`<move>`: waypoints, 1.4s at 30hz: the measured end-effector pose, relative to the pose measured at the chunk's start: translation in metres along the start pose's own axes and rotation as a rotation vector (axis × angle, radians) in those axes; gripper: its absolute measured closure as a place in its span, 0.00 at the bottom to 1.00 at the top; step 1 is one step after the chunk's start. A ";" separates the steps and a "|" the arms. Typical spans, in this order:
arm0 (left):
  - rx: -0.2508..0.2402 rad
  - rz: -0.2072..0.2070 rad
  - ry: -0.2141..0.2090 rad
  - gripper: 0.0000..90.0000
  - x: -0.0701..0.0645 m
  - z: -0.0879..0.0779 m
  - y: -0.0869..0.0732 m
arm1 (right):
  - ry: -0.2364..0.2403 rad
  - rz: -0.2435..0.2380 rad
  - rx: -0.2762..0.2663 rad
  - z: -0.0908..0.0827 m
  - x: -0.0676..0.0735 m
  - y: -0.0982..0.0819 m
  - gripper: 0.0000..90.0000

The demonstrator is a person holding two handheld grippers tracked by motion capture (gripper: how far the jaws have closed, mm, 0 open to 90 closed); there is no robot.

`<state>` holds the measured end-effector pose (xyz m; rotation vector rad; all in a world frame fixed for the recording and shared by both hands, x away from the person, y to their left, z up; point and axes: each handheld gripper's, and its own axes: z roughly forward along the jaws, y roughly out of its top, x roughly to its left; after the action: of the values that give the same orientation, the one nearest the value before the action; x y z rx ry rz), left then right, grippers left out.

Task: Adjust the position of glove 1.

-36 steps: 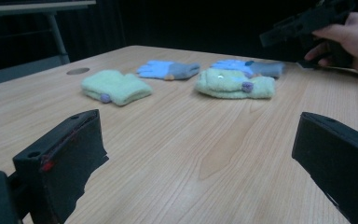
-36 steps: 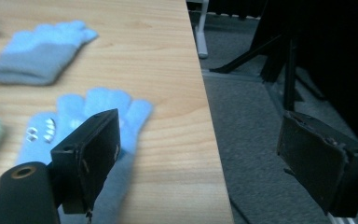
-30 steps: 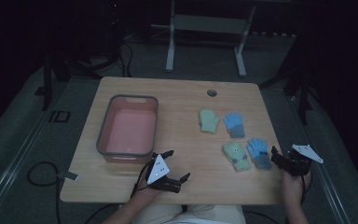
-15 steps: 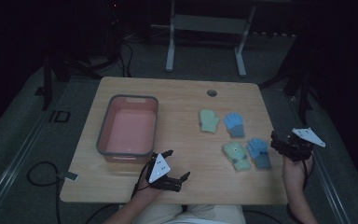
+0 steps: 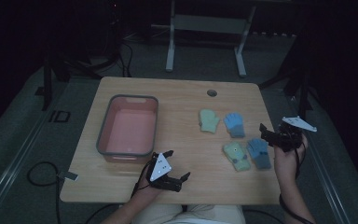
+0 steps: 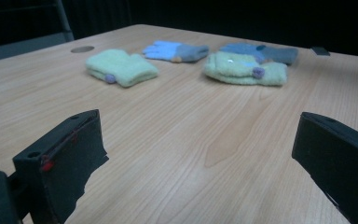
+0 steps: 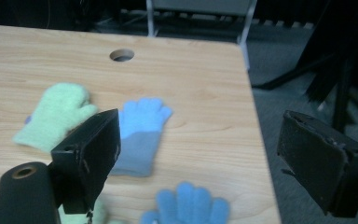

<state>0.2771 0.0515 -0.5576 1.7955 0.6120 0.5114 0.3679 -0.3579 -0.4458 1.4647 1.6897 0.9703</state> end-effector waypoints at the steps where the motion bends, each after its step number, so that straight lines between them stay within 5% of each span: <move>1: 0.003 -0.001 -0.002 0.02 0.000 0.000 0.000 | 0.009 0.021 0.003 0.001 0.001 0.002 0.15; 4: 0.002 -0.007 -0.004 0.02 0.000 0.000 0.000 | 0.017 0.052 -0.001 0.005 0.005 0.008 0.14; 14: -0.001 -0.022 -0.006 0.02 0.002 0.000 0.000 | 0.064 -0.039 -0.029 0.021 0.037 0.025 0.13; 22: -0.005 -0.016 0.004 0.02 0.001 -0.001 0.000 | 0.110 -0.087 0.011 0.044 0.069 0.032 0.21; 28: -0.004 -0.021 0.000 0.02 0.002 -0.001 0.000 | 0.193 -0.116 0.028 0.065 0.098 0.034 0.25; 42: -0.012 -0.029 -0.008 0.02 0.003 -0.001 -0.001 | 0.264 -0.185 0.106 0.112 0.140 0.032 0.41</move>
<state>0.2782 0.0543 -0.5579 1.7740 0.6276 0.4869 0.4625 -0.2051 -0.4756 1.2604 2.0552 1.0198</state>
